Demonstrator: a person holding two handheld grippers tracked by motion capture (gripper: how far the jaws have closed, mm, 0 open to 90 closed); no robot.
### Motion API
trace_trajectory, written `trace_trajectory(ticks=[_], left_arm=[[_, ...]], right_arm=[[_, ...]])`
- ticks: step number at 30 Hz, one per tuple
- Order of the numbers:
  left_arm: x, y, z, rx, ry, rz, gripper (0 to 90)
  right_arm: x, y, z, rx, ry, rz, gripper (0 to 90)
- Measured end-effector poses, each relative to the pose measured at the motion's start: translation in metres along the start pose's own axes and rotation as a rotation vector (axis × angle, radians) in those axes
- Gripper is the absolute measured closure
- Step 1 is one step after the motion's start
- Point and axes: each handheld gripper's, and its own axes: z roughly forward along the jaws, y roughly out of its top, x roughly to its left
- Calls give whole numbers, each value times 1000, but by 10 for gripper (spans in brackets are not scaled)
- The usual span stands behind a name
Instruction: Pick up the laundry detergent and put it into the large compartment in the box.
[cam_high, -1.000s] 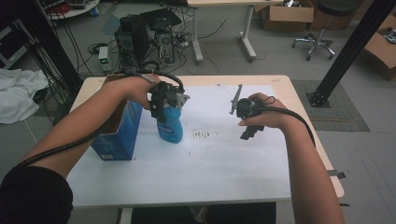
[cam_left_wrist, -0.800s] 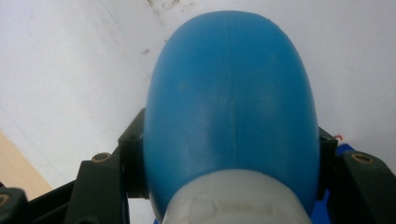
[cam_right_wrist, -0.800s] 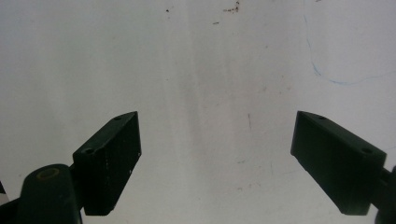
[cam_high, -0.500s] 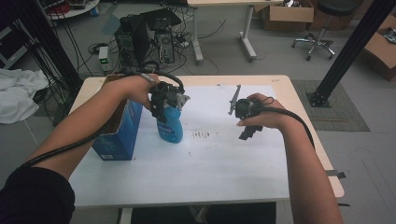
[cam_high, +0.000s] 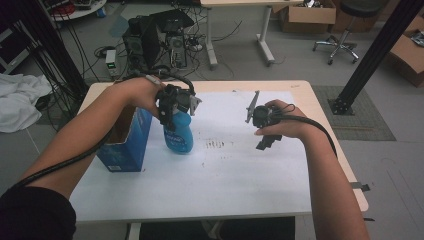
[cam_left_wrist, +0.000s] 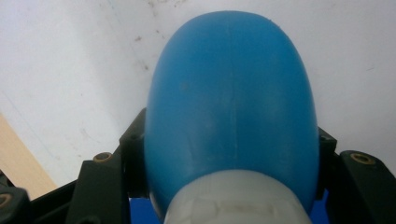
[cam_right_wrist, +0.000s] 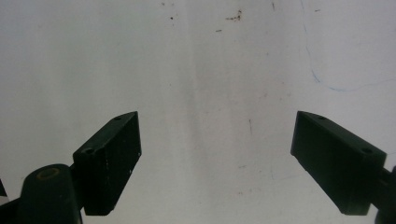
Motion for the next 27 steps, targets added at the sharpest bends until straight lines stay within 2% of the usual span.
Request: trace_trajectory(ticks=[4, 7, 11, 17, 18, 21, 22, 25, 27], left_arm=[[-4, 1, -6, 14, 12, -53, 385], [-5, 1, -10, 11, 28, -95, 385], [-5, 1, -20, 8, -10, -191, 385], [-7, -2, -38, -6, -41, -369, 384], [-7, -3, -41, -4, -50, -419, 385], [-7, -5, -50, -3, -68, -521, 384], [-8, -6, -54, -4, -66, -549, 384], [-9, -7, -65, -22, -60, -681, 384], [-10, -7, -71, -26, -54, -748, 383]], right_arm=[[-1, -3, -3, -40, -3, -5, 161], [-2, -3, -2, -31, 0, -11, 162], [-2, -2, 0, -26, 4, -26, 164], [-5, -3, -1, -16, 3, -35, 163], [-5, -4, -1, -14, 2, -32, 163], [-3, -6, -3, -9, -2, -41, 164], [-3, -6, -3, -14, -4, -45, 164], [0, -7, -5, -27, -9, -48, 163], [1, -7, -6, -28, -8, -53, 163]])
